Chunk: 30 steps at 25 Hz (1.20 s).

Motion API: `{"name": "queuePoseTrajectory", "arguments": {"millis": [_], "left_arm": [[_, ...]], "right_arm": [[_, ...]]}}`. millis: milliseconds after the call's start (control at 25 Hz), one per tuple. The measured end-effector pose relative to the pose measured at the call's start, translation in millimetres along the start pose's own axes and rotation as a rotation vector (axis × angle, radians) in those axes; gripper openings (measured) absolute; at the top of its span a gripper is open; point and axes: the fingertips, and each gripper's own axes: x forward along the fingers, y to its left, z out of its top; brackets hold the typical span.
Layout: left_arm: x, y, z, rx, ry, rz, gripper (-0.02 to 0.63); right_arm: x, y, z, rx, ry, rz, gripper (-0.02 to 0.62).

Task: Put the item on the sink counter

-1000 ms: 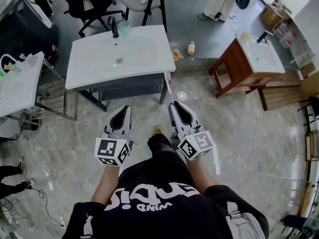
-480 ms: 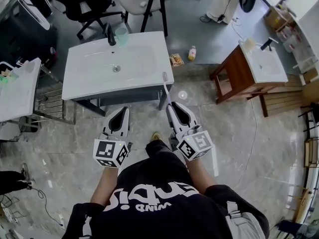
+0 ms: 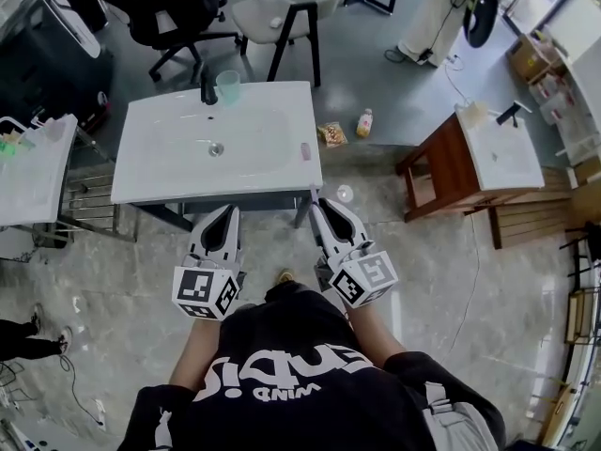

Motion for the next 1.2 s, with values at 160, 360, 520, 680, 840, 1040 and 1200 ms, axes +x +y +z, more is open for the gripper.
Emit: {"name": "queuePoseTrajectory", "arguments": {"millis": [160, 360, 520, 680, 840, 1040, 1200], "left_arm": [[12.4, 2.2, 5.8, 0.006, -0.014, 0.03, 0.02], [20.6, 8.1, 8.4, 0.008, -0.019, 0.058, 0.02], [26.2, 12.9, 8.3, 0.01, -0.015, 0.065, 0.02], [35.3, 24.2, 6.4, 0.004, -0.005, 0.058, 0.02], [52.9, 34.9, 10.2, 0.001, -0.008, 0.039, 0.02], [84.8, 48.6, 16.0, 0.0, -0.005, 0.002, 0.02], [106.7, 65.6, 21.7, 0.003, -0.001, -0.021, 0.02]], "right_arm": [[10.3, -11.1, 6.2, 0.0, 0.006, 0.031, 0.074], [21.9, -19.8, 5.9, 0.008, 0.011, 0.054, 0.074], [33.8, -21.8, 1.1, 0.024, 0.018, 0.067, 0.074], [48.6, -19.4, -2.3, 0.027, 0.028, 0.072, 0.072], [62.7, -25.5, 0.5, 0.014, 0.029, 0.058, 0.072], [86.6, -39.0, 2.5, 0.012, 0.04, 0.031, 0.072], [112.2, -44.8, 2.4, 0.006, 0.049, 0.024, 0.072]]}}
